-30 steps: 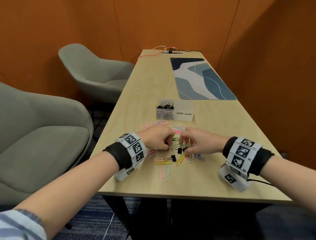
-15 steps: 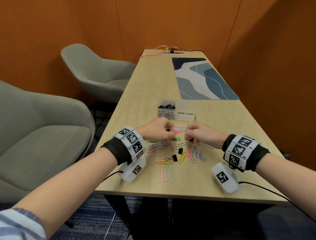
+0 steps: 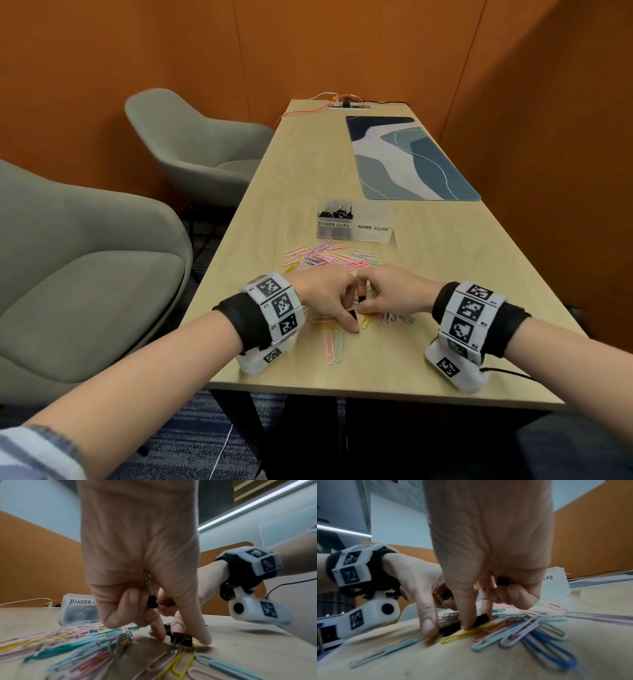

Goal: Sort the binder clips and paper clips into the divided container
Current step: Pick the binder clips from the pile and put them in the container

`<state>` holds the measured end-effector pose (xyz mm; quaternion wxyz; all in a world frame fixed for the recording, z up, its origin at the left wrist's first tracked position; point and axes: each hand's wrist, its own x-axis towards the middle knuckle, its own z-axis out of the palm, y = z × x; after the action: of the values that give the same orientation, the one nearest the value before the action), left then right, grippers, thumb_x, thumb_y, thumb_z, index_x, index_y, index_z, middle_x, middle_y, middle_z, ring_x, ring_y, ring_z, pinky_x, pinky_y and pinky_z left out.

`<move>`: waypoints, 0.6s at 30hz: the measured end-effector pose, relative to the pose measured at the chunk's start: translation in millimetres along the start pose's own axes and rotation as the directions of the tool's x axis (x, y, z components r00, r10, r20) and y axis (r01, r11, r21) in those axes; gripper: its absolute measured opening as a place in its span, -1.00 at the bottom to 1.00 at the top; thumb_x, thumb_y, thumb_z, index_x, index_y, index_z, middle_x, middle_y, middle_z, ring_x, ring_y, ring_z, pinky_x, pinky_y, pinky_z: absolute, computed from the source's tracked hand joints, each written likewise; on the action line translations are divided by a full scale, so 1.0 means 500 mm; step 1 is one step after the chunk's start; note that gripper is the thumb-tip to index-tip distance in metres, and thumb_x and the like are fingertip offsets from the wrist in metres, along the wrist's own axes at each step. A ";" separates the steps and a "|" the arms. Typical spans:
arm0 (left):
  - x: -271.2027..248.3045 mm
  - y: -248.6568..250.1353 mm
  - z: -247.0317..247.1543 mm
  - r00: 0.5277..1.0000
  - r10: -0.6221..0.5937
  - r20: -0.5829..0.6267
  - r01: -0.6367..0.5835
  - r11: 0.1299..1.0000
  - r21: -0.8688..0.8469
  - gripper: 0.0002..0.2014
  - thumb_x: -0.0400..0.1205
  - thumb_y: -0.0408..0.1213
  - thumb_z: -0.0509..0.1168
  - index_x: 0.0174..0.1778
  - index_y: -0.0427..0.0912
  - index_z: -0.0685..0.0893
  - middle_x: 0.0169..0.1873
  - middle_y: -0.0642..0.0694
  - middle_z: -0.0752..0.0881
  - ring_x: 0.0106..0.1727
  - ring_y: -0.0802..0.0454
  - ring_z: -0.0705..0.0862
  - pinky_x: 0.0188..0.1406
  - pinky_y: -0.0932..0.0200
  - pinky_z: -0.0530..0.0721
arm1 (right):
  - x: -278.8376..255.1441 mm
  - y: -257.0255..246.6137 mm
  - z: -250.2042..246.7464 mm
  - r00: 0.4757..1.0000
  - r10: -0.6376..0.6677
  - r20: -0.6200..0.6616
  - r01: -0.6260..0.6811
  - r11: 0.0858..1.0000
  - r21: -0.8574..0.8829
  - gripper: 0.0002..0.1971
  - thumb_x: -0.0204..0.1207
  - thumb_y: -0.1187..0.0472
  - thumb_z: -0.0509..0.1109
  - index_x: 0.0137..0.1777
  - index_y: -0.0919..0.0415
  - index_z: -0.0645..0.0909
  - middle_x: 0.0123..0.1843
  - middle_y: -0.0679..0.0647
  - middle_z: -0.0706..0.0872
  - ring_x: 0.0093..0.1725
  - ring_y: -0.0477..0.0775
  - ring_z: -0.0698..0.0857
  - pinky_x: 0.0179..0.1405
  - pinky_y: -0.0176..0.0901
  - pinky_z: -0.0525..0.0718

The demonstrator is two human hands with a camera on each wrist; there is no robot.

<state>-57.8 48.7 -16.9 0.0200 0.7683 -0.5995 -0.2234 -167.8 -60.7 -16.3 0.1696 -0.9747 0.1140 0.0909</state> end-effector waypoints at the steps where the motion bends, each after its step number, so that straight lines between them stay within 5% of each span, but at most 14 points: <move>1: 0.000 0.002 0.000 1.000 0.009 -0.009 -0.009 1.000 0.009 -0.63 0.39 0.06 0.51 -0.08 -0.12 0.64 -0.20 0.02 0.64 -0.16 0.04 0.57 -0.42 0.24 0.39 | 0.003 0.000 -0.001 1.000 0.011 0.003 -0.011 1.000 0.005 -0.80 0.43 0.07 0.45 -0.13 0.08 0.47 -0.37 -0.21 0.43 -0.21 0.04 0.49 -0.26 -0.20 0.36; 5: 0.004 0.001 -0.008 1.000 0.012 -0.005 -0.012 1.000 0.001 -0.72 0.49 -0.06 0.45 -0.03 -0.15 0.65 -0.19 0.00 0.62 -0.15 0.02 0.55 -0.22 0.21 0.42 | 0.007 0.010 -0.019 0.989 0.139 -0.056 -0.130 0.981 0.147 -0.86 0.43 0.12 0.39 -0.11 0.15 0.52 -0.36 -0.12 0.50 -0.33 -0.05 0.51 -0.44 -0.27 0.39; 10: 0.010 -0.020 -0.070 0.998 -0.045 -0.033 0.040 0.990 -0.137 -0.79 0.54 -0.06 0.38 -0.08 -0.13 0.64 -0.37 0.08 0.59 -0.36 0.16 0.52 -0.43 0.27 0.41 | 0.012 0.043 -0.055 0.952 0.305 -0.023 -0.270 0.873 0.405 -0.84 0.49 0.11 0.36 -0.12 0.20 0.51 -0.38 0.01 0.50 -0.44 -0.02 0.46 -0.52 -0.24 0.40; 15: 0.061 -0.061 -0.177 0.945 -0.292 -0.146 0.234 0.917 -0.322 -0.69 0.62 -0.02 0.26 -0.03 -0.24 0.62 -0.25 -0.09 0.62 -0.38 0.06 0.53 -0.43 0.23 0.50 | 0.024 0.077 -0.069 0.901 0.381 0.208 -0.367 0.410 0.835 -0.88 0.52 0.21 0.26 -0.22 0.20 0.42 -0.46 0.02 0.32 -0.54 -0.07 0.26 -0.60 -0.29 0.17; 18: 0.102 -0.074 -0.214 0.884 -0.422 -0.203 0.344 0.878 -0.333 -0.49 0.62 0.02 0.25 0.30 -0.34 0.57 0.26 -0.30 0.67 0.21 -0.22 0.68 0.22 -0.05 0.65 | 0.034 0.082 -0.072 0.887 0.381 0.263 -0.377 0.264 0.888 -0.87 0.51 0.23 0.27 -0.24 0.23 0.43 -0.41 0.12 0.50 -0.58 -0.08 0.27 -0.57 -0.32 0.22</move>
<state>24.6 -13.7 52.1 0.1675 0.8842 -0.3868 -0.2011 -156.8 -114.2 0.6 0.6567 -0.6533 0.3738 0.0472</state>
